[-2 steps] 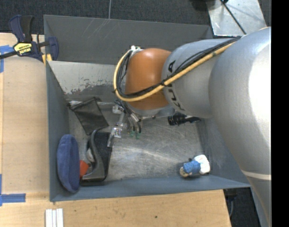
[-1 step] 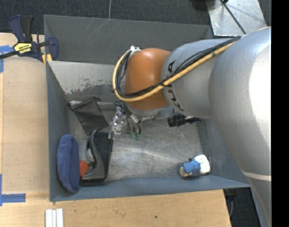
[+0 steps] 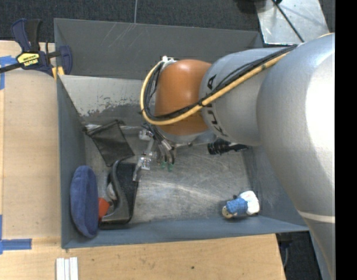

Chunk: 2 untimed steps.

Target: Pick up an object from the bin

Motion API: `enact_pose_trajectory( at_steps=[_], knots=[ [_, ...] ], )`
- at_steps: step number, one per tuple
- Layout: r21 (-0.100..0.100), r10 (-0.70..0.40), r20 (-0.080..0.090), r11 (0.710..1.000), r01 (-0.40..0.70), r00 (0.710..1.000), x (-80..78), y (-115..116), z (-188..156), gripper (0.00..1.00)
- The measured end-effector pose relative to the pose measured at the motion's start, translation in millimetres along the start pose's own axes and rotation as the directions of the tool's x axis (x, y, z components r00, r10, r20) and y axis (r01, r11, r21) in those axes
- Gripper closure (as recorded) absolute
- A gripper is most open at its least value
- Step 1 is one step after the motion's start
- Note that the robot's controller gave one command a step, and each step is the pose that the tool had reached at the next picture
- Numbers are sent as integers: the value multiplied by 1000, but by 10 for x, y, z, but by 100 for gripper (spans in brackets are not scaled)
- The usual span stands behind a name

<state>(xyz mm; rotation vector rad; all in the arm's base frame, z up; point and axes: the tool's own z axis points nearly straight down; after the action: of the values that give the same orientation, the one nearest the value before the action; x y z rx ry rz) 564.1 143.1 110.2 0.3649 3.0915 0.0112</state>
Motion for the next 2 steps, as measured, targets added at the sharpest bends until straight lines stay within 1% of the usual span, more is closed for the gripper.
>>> enact_pose_trajectory(
  at_steps=[1,2],
  knots=[
    [-1,34,0,999,-34,999,-25,28,6,0],
    [-4,120,1,993,-120,993,-32,61,15,0]
  ],
)
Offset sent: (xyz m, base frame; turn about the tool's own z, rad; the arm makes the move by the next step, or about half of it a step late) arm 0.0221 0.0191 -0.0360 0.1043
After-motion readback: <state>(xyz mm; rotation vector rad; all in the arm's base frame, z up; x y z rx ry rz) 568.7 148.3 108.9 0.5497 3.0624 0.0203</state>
